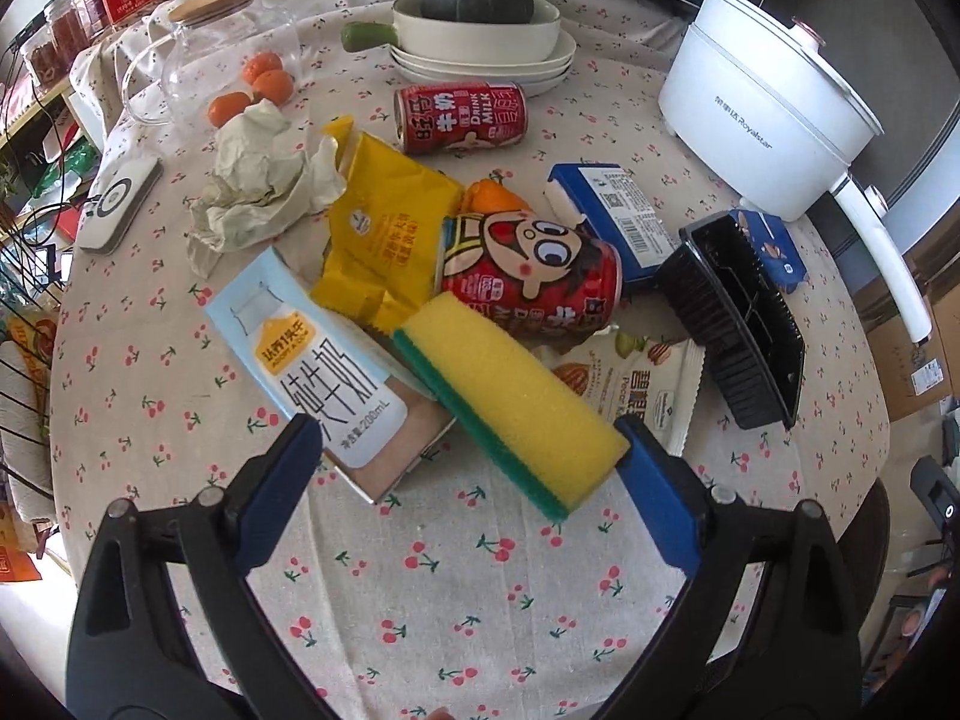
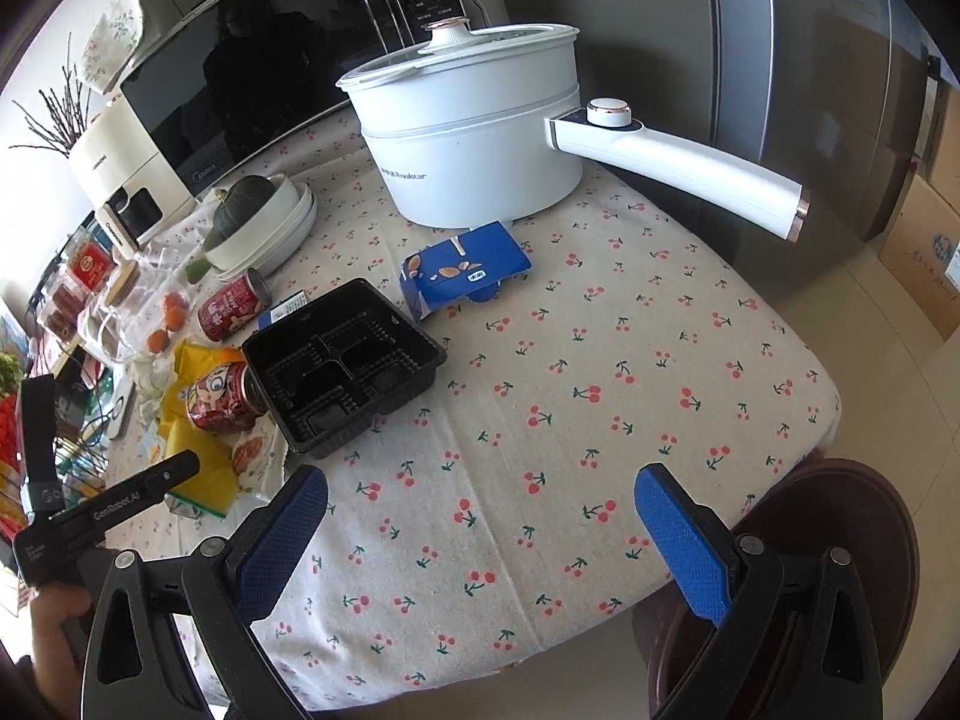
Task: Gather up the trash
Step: 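Grasp the yellow-green sponge with the left gripper while the right gripper approaches the black tray, then grasp the black plastic tray with the right gripper and lift it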
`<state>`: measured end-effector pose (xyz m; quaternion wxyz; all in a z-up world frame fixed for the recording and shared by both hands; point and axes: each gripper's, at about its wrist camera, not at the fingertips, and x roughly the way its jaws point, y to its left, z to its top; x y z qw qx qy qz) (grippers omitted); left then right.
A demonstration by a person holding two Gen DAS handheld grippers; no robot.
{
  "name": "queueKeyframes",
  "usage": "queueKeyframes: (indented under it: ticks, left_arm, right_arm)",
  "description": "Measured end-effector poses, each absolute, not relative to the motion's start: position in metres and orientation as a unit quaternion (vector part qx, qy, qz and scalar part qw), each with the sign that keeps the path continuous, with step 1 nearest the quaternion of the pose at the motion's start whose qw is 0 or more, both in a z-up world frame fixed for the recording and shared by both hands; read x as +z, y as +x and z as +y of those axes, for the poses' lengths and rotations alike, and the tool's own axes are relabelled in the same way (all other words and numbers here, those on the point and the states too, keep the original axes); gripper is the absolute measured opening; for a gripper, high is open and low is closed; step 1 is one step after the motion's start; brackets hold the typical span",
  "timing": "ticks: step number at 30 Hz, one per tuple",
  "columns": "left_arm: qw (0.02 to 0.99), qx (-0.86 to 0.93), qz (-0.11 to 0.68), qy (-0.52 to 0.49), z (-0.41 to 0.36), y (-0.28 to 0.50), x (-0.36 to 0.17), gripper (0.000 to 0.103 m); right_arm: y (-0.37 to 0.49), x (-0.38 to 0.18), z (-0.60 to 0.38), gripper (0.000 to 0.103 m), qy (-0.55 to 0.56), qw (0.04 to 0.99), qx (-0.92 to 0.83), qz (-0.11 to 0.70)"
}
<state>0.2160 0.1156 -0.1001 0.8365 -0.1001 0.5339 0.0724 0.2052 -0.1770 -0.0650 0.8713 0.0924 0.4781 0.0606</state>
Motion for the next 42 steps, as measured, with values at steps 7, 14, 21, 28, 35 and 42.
queueKeyframes:
  ticks: [7,14,21,28,35,42]
  left_arm:
    - [0.822,0.083,0.562,-0.039,0.142,0.184,-0.111,0.085]
    - [0.847,0.035,0.528,-0.047,0.137,0.180,-0.097,0.085]
    - [0.829,0.011,0.554,-0.075,0.123,0.191,-0.116,0.038]
    - [0.840,-0.002,0.528,-0.124,0.129,0.185,-0.098,0.034]
    - [0.859,-0.026,0.487,-0.153,0.127,0.176,-0.069,0.034]
    - [0.859,-0.037,0.486,-0.155,0.127,0.176,-0.063,0.034]
  right_arm:
    - [0.197,-0.062,-0.168,0.103,0.089,0.870,0.080,0.477]
    - [0.192,-0.059,-0.165,0.103,0.089,0.870,0.089,0.476]
    - [0.193,-0.065,-0.168,0.103,0.086,0.869,0.091,0.479]
    - [0.220,-0.084,-0.169,0.103,0.079,0.867,0.101,0.482]
    - [0.261,-0.101,-0.162,0.103,0.112,0.869,0.127,0.465]
    - [0.286,-0.116,-0.113,0.103,-0.006,0.876,0.162,0.454]
